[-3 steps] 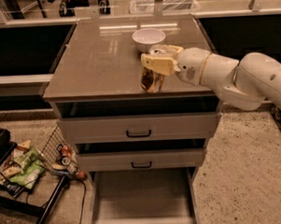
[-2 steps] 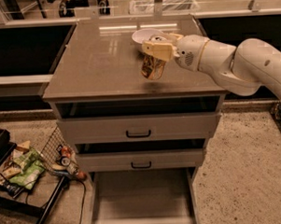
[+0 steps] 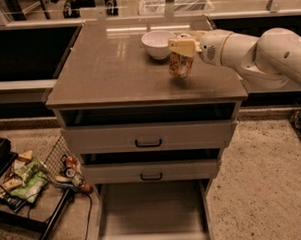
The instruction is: Pick orange can from bottom drawer and place on counter
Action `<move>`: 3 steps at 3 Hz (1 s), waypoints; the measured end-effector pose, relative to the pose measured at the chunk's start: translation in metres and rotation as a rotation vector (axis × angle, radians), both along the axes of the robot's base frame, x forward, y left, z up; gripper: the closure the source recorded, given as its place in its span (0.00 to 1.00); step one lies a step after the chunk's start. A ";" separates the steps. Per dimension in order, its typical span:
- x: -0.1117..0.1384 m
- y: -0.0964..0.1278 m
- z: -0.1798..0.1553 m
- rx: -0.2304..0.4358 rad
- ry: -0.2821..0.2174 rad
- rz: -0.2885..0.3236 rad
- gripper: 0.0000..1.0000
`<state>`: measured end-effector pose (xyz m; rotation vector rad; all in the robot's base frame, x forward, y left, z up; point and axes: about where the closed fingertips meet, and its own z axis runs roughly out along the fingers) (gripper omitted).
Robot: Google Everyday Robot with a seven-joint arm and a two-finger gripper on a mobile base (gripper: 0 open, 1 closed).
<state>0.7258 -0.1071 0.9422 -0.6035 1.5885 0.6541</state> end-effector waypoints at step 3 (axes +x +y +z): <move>0.014 -0.008 -0.022 -0.035 0.013 -0.040 0.59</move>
Offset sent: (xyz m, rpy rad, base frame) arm 0.0129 -0.0125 -0.0201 -0.0332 0.0122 -0.0437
